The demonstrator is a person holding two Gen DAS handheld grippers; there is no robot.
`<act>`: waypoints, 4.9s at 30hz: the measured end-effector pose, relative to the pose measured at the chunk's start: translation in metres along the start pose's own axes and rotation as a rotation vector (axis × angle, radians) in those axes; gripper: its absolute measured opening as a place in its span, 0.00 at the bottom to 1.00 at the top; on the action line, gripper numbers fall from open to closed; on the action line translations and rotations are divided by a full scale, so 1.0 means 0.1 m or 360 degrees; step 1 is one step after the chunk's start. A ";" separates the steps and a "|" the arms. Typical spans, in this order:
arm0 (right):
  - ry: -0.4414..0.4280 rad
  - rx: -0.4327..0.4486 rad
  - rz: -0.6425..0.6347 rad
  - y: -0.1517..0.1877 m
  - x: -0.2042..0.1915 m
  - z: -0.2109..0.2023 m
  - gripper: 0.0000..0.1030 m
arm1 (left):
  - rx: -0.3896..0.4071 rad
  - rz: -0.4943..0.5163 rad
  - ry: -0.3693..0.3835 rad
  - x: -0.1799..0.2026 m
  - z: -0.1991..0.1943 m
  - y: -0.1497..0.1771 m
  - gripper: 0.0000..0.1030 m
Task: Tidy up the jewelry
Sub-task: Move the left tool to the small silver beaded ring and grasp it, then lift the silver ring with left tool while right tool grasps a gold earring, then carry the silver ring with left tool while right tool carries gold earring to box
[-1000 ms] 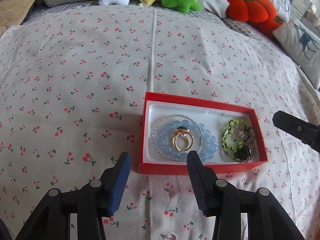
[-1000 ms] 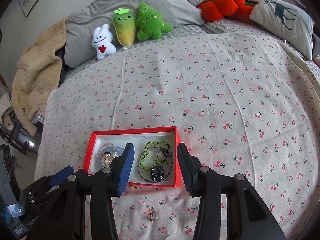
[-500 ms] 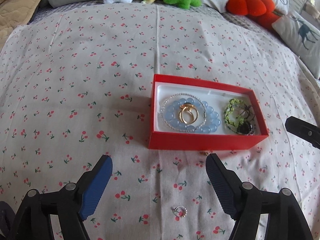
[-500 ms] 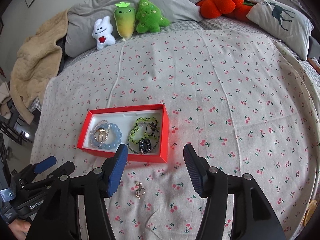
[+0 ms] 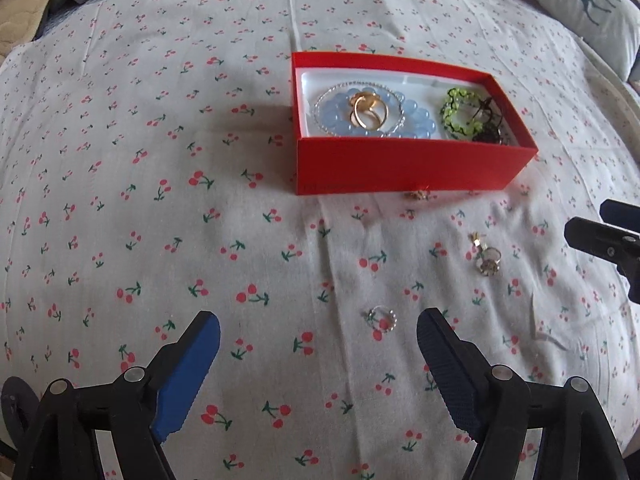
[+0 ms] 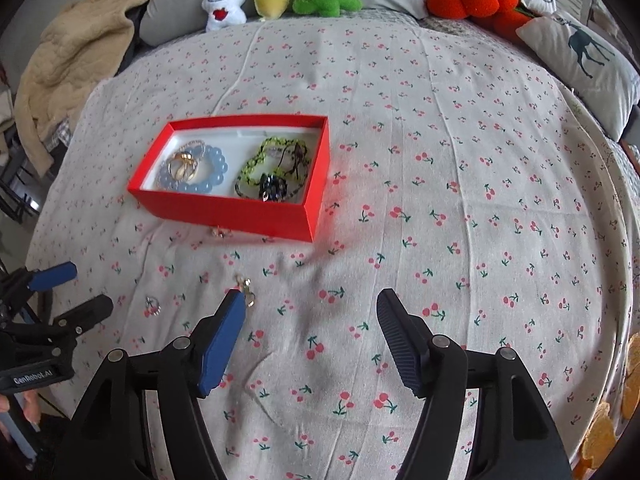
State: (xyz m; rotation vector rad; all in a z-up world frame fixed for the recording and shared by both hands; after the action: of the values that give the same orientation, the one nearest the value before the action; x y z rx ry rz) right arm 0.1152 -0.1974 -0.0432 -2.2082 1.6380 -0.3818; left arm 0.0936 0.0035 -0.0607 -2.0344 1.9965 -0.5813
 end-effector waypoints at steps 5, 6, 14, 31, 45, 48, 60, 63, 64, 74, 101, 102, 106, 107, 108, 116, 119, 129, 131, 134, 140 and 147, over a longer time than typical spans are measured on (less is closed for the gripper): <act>0.0042 -0.0100 -0.0150 0.24 -0.14 0.18 0.71 | -0.0056 0.0035 -0.0026 -0.11 0.13 0.20 0.82; 0.0039 -0.0117 -0.0167 0.28 -0.16 0.21 0.71 | -0.0066 0.0051 -0.0037 -0.12 0.16 0.24 0.82; 0.0021 -0.0182 -0.0280 0.51 -0.27 0.43 0.76 | -0.0002 0.0283 -0.0083 -0.07 0.29 0.51 0.82; 0.0096 0.0024 -0.0243 0.49 -0.18 0.55 1.00 | 0.0275 0.0357 -0.0032 0.11 0.43 0.40 0.99; 0.0091 0.0042 -0.0245 0.49 -0.20 0.54 1.00 | 0.0266 0.0362 0.0126 0.38 0.42 0.33 0.63; 0.0092 0.0042 -0.0246 0.49 -0.20 0.54 1.00 | 0.0261 0.0365 0.0137 0.42 0.42 0.30 0.51; 0.0083 -0.0006 -0.0260 0.44 -0.21 0.57 1.00 | 0.0239 0.0406 0.0154 0.45 0.41 0.30 0.16; 0.0080 -0.0014 -0.0262 0.41 -0.21 0.58 1.00 | 0.0243 0.0401 0.0161 0.44 0.37 0.31 0.16; 0.0078 -0.0012 -0.0264 0.40 -0.22 0.58 1.00 | 0.0244 0.0395 0.0167 0.43 0.35 0.31 0.16; 0.0056 0.0013 -0.0309 0.24 -0.44 0.61 0.97 | 0.0259 0.0386 0.0142 0.38 0.23 0.31 0.16; -0.0073 -0.0014 -0.0378 0.09 -0.70 0.56 0.18 | 0.0224 0.0271 0.0072 0.13 0.16 0.33 0.17; -0.0075 -0.0015 -0.0379 0.11 -0.68 0.55 0.18 | 0.0225 0.0269 0.0072 0.12 0.15 0.33 0.17; -0.0089 -0.0017 -0.0373 0.19 -0.61 0.48 0.18 | 0.0228 0.0260 0.0073 0.11 0.14 0.32 0.17; -0.0092 -0.0016 -0.0373 0.21 -0.60 0.46 0.18 | 0.0228 0.0258 0.0073 0.11 0.14 0.32 0.17; -0.0093 -0.0015 -0.0374 0.23 -0.59 0.43 0.18 | 0.0228 0.0256 0.0074 0.11 0.13 0.32 0.17; -0.0084 -0.0062 -0.0375 0.36 -0.56 0.29 0.18 | 0.0220 0.0254 0.0057 0.15 0.09 0.30 0.17; -0.0082 -0.0014 -0.0390 0.31 -0.57 0.15 0.18 | 0.0228 0.0240 0.0054 0.16 0.04 0.27 0.17; -0.0115 0.0079 -0.0331 0.12 -0.57 -0.08 0.18 | 0.0255 0.0136 0.0087 0.19 -0.08 0.07 0.17; -0.0120 0.0094 -0.0311 0.07 -0.56 -0.11 0.18 | 0.0268 0.0121 0.0099 0.20 -0.12 0.02 0.17; -0.0134 0.0118 -0.0274 0.02 -0.52 -0.16 0.18 | 0.0286 0.0101 0.0114 0.23 -0.15 -0.06 0.17; -0.0154 0.0162 -0.0175 -0.12 -0.41 -0.22 0.18 | 0.0303 0.0037 0.0155 0.27 -0.19 -0.21 0.17; -0.0175 0.0203 -0.0034 -0.27 -0.25 -0.21 0.18 | 0.0323 -0.0064 0.0195 0.25 -0.19 -0.40 0.17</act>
State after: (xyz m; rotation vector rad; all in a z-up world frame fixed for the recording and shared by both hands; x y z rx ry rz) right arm 0.1225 -0.1688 -0.0121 -2.1151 1.4920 -0.3541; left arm 0.1215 -0.0177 -0.0238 -1.9629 1.8775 -0.8977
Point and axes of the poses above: each gripper's, at about its wrist camera, not at the fingertips, and z roughly the way its jaws point, x to its right, y to its underside, the point moved 7 cm from there along z, roughly the way its jaws point, and after that the axes turned 7 degrees about -z, right-handed, at the moved point
